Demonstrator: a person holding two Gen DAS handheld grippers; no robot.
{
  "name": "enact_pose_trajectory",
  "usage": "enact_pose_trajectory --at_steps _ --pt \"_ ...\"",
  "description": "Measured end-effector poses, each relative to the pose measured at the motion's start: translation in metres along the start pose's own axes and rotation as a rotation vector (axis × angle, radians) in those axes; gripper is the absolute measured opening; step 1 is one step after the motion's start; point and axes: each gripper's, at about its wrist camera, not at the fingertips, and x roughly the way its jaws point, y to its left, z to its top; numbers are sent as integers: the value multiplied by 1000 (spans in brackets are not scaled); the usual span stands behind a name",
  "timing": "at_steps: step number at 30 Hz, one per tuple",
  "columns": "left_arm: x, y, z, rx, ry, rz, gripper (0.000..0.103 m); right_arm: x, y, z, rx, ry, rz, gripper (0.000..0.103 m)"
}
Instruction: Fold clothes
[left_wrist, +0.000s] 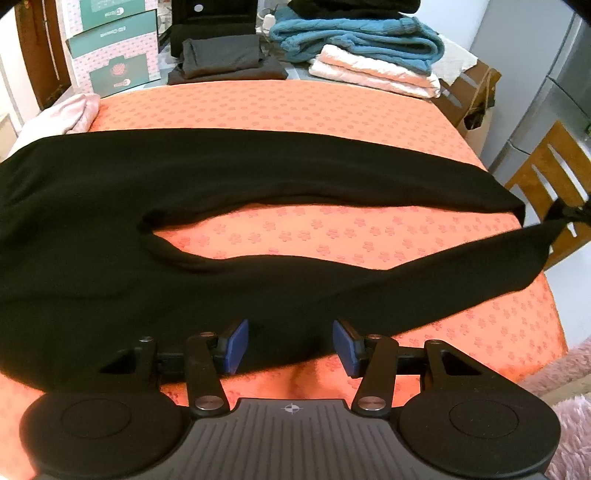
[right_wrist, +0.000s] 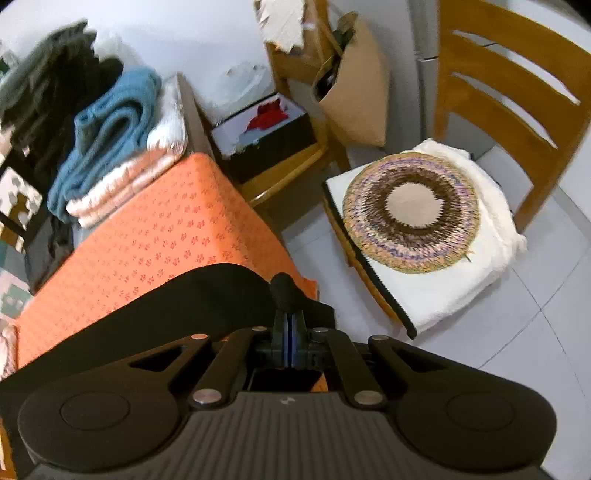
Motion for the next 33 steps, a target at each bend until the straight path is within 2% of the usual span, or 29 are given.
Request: enact_pose_trajectory --at_steps 6,11,16,19,22,24,29,33 --pt "-12 -5 1 18 -24 -46 54 -42 -37 -45 121 -1 -19 2" --pt "-19 -5 7 -52 -30 -107 57 -56 -64 -90 186 35 -75 2" --pt "-13 -2 20 -193 13 -207 57 -56 -77 -119 214 28 -85 2" --pt "-10 -7 29 -263 29 -267 57 -64 -57 -119 94 -37 -58 2" --pt "-6 -17 33 -306 50 -310 58 -72 -26 -116 -112 -98 -7 3" --pt "-4 -23 34 -335 58 -338 58 -75 -3 -116 -257 -112 58 3" --pt "9 -39 30 -425 85 -424 58 -67 56 -128 -554 -65 256 3" --pt "27 -48 29 -531 117 -521 59 -66 99 -137 -697 -14 391 3"
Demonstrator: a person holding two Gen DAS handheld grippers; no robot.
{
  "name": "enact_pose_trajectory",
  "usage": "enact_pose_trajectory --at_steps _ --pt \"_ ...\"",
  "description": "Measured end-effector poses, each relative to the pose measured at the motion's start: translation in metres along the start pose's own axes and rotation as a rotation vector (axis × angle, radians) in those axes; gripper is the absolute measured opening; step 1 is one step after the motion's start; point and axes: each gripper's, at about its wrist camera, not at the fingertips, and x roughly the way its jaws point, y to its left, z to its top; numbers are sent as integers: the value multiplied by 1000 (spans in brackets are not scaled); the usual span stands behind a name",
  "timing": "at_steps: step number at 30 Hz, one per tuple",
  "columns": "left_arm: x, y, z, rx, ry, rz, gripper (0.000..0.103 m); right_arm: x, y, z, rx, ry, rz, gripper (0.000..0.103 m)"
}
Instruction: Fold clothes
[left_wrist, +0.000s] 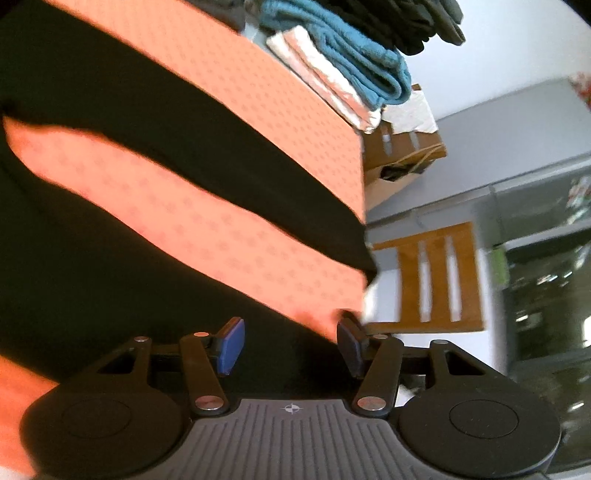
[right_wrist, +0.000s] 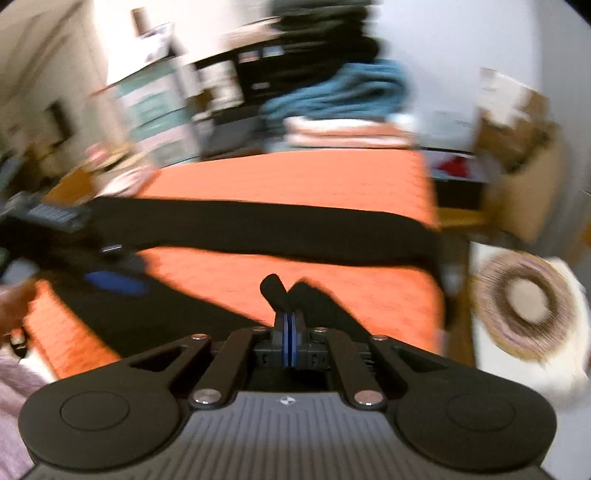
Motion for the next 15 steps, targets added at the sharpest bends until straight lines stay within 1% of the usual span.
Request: enact_pose_trajectory --at_steps 4,7,8,11,15 --pt "16 7 -1 -135 20 -80 61 15 33 16 -87 26 100 3" --pt "26 16 -2 -245 41 -123 61 22 54 23 -151 36 138 3" --pt "29 18 -3 -265 52 -122 61 23 60 24 -171 37 148 3" --pt "33 21 -5 -279 77 -101 61 25 71 28 -212 38 166 3" --pt "34 30 -4 -327 95 -103 62 27 75 34 -235 31 158 3"
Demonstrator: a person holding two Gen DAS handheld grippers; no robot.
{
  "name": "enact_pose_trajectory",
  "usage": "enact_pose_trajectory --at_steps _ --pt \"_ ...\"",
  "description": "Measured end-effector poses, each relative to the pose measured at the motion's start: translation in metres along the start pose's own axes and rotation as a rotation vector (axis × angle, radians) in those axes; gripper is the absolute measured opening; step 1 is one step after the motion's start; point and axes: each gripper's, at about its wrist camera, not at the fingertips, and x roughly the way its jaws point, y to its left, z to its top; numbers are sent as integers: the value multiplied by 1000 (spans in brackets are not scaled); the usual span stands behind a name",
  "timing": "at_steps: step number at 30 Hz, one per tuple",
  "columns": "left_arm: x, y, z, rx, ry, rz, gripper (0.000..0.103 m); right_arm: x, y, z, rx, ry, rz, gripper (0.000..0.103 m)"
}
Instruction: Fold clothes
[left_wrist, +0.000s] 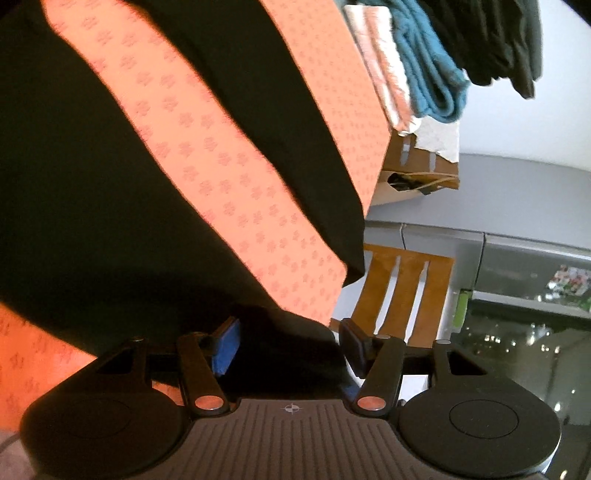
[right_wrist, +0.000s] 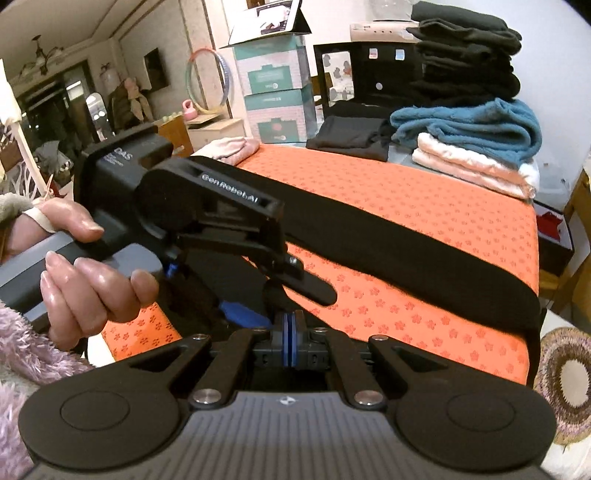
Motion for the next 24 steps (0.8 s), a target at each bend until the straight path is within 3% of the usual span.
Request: enact_pose_trajectory --at_steps 6,12,16,17,19,24 --pt "-13 10 10 -66 -12 -52 68 1 5 8 -30 -18 -38 3" --pt "-8 5 15 -84 53 -108 68 6 11 13 -42 -16 -22 3" --pt "-10 4 16 -70 59 -112 38 6 13 14 -36 -18 -19 3" --pt "-11 5 16 -68 53 -115 25 6 14 14 -33 -18 -19 3" --pt "-15 3 16 -50 30 -117 12 6 14 14 -29 -16 -18 3" --pt "-26 -9 14 68 -26 -79 10 4 15 12 -13 -14 -13 7"
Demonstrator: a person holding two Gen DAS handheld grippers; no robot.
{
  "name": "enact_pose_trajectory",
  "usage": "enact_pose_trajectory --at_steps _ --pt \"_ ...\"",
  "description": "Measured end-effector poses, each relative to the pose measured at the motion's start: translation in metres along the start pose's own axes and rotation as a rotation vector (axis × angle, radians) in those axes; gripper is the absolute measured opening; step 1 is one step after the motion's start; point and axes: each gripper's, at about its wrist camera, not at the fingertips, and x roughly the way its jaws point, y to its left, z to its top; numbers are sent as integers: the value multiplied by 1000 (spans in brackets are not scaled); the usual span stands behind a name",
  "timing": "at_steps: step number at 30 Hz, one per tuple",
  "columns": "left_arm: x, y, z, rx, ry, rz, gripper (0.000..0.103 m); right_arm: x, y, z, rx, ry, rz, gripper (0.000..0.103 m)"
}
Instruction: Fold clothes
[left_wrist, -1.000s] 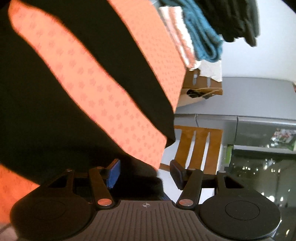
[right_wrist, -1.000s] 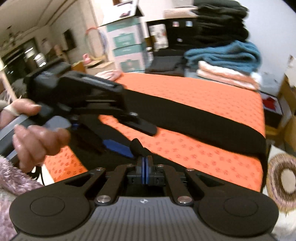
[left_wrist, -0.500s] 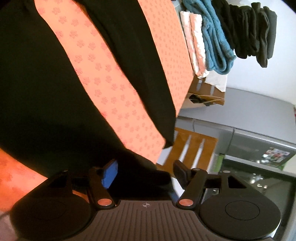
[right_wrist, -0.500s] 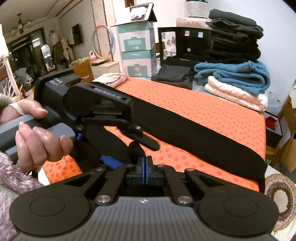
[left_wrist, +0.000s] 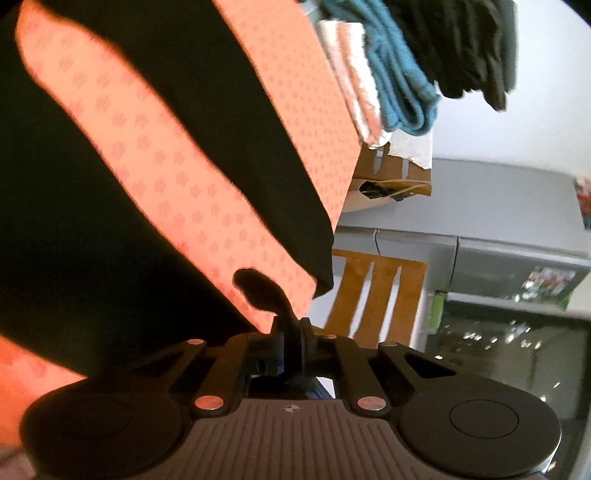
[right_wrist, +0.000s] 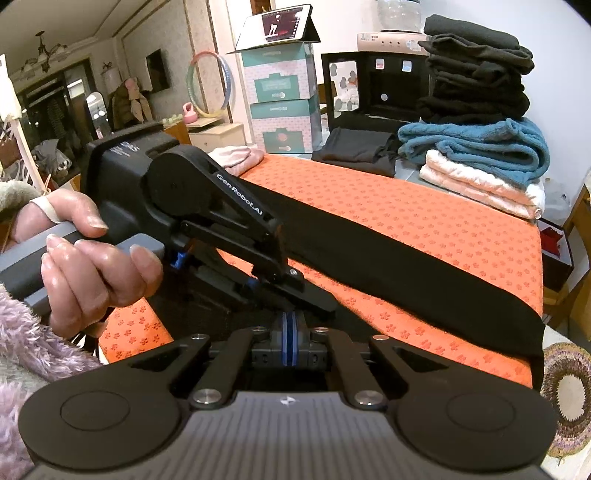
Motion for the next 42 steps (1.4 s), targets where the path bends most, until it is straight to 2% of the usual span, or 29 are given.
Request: enact_pose_trajectory --at_steps 1,3,9,13,19,25,34,42 --pt "-2 -2 1 25 -9 13 10 0 -1 0 5 3 -4 11" --pt "-10 -3 4 71 -35 43 10 -1 -2 -1 15 6 -16 37" --pt "-47 6 14 173 -122 118 10 -6 -13 0 91 6 -65 70" --pt "-80 22 20 220 -157 134 10 -1 -24 0 177 27 -98 71" --pt "-141 47 40 283 -181 200 10 24 -23 5 313 91 -174 71" --pt "-208 84 78 261 -219 163 10 57 -8 13 429 147 -201 71" --pt "-274 127 131 339 -211 226 10 94 32 28 455 192 -257 71" --pt "-301 171 149 368 -186 278 10 113 61 29 481 229 -314 71"
